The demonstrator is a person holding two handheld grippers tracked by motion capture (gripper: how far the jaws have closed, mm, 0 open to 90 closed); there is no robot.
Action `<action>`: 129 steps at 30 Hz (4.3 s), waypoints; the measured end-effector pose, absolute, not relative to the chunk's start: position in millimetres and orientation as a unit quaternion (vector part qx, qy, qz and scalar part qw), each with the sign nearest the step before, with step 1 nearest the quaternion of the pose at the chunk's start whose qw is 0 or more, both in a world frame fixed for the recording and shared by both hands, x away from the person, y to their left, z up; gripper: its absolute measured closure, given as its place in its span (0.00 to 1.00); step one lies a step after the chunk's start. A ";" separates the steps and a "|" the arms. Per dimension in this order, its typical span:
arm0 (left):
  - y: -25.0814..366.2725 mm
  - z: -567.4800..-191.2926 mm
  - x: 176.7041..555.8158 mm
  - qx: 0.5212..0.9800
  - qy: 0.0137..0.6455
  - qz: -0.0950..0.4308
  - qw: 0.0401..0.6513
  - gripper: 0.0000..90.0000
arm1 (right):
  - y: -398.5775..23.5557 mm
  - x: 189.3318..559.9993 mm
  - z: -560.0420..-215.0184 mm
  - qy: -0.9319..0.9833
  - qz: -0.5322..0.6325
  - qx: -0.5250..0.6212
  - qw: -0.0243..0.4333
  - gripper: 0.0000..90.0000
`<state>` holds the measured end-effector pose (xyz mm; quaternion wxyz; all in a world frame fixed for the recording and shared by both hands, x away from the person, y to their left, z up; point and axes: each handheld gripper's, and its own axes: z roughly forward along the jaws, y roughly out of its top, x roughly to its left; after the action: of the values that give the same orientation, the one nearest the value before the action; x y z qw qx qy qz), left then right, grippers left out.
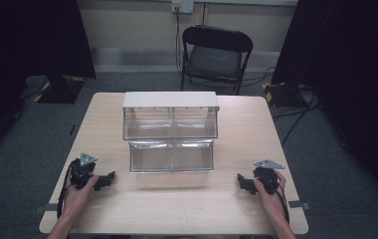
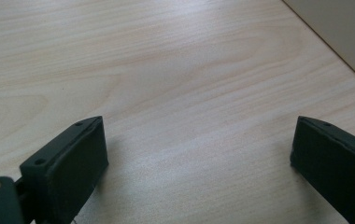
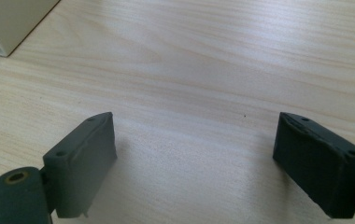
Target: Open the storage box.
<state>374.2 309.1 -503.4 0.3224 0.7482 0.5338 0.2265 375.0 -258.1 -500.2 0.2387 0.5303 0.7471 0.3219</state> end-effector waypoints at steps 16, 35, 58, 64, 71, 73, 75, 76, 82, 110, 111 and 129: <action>305.4 -495.8 365.6 0.744 0.532 0.231 0.330 0.18 | -258.2 375.1 -500.2 0.747 0.322 0.530 0.239 0.14; 280.3 -468.5 346.9 0.747 0.476 0.220 0.408 0.18 | -258.2 375.0 -500.2 0.747 0.322 0.530 0.239 0.14; 252.9 -468.2 346.8 0.777 0.426 0.187 0.425 0.21 | -258.2 375.0 -500.2 0.747 0.322 0.530 0.239 0.14; 248.4 -467.8 348.2 0.776 0.420 0.190 0.430 0.21 | -258.2 375.0 -500.2 0.747 0.322 0.530 0.239 0.14; 246.9 -466.7 349.4 0.773 0.418 0.191 0.437 0.22 | -258.2 375.0 -500.2 0.747 0.322 0.530 0.238 0.14; 247.0 -466.7 349.4 0.772 0.418 0.190 0.440 0.21 | -258.2 375.0 -500.2 0.747 0.322 0.530 0.238 0.14; 246.9 -466.2 349.0 0.773 0.414 0.191 0.442 0.21 | -258.2 375.0 -500.2 0.747 0.322 0.530 0.238 0.14; 246.9 -466.2 349.0 0.773 0.414 0.191 0.442 0.22 | -258.2 375.0 -500.2 0.747 0.322 0.530 0.238 0.14; 246.0 -465.3 347.5 0.773 0.411 0.189 0.446 0.22 | -258.2 375.1 -500.2 0.747 0.322 0.530 0.239 0.14; 246.2 -458.4 341.9 0.769 0.397 0.192 0.463 0.21 | -258.2 375.1 -500.2 0.747 0.322 0.530 0.238 0.14; 246.1 -458.2 341.9 0.769 0.396 0.192 0.463 0.21 | -258.2 375.1 -500.2 0.747 0.322 0.530 0.238 0.14; 244.4 -454.2 340.8 0.767 0.393 0.188 0.470 0.21 | -258.2 375.1 -500.2 0.747 0.322 0.530 0.238 0.14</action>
<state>340.8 244.4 -454.2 0.4704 0.7675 0.3927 0.1883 375.1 -258.2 -500.2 0.2384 0.5299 0.7474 0.3221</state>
